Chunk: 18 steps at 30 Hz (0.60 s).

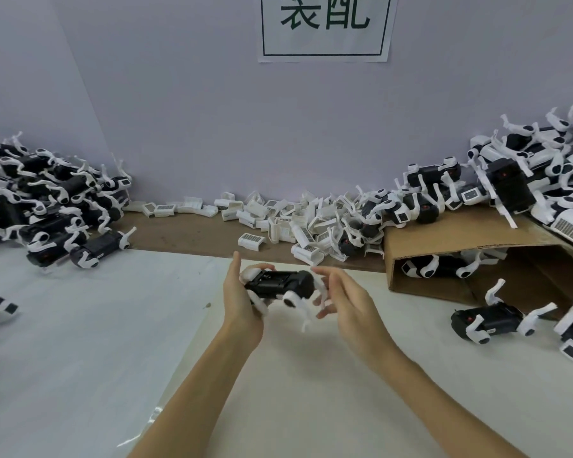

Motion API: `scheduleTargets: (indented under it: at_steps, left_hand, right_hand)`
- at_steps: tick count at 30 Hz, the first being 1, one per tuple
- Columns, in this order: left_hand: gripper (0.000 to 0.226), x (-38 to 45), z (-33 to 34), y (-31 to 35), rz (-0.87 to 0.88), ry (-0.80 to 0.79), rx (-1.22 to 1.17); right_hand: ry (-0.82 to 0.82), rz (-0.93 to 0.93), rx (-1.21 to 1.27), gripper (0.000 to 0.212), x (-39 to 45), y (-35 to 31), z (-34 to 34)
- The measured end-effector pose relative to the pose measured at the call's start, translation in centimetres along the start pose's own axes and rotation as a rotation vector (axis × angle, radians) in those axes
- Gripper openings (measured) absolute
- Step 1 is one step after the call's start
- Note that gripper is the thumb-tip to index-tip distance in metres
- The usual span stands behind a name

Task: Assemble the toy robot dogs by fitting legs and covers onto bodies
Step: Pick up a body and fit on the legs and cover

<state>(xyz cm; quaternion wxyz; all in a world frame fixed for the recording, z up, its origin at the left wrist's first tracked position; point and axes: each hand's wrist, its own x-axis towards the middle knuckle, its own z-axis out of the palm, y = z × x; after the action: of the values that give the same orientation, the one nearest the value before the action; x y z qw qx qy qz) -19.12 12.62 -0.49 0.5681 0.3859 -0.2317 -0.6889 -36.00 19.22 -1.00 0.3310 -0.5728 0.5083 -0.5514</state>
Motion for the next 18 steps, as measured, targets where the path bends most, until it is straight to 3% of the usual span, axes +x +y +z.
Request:
scheduleTargets:
  at_steps: [2,4,7,11,15,18]
  left_hand:
    - [0.063,0.3,-0.3,0.3,-0.06,-0.029,0.013]
    - [0.066,0.5,-0.4,0.7,-0.124,-0.117,0.034]
    - [0.038,0.6,-0.3,0.9,-0.143,-0.156,-0.036]
    - [0.03,1.0,-0.4,0.3,-0.162,-0.055,-0.048]
    - [0.027,1.5,-0.8,0.5,-0.098,-0.018,-0.034]
    - [0.033,1.7,-0.8,0.6,0.011,0.033,0.014]
  right_hand:
    - [0.043,0.136,0.085,0.034,3.1,0.8,-0.2]
    - [0.081,0.179,-0.042,0.031,5.8,2.1,-0.4]
    - [0.027,0.058,-0.495,0.037,8.6,3.9,-1.1]
    - [-0.219,0.032,-0.862,0.039,9.9,5.2,-0.6]
    - [-0.131,-0.164,-1.066,0.024,9.8,6.0,0.2]
    - [-0.07,-0.266,-1.043,0.014,9.6,6.1,0.1]
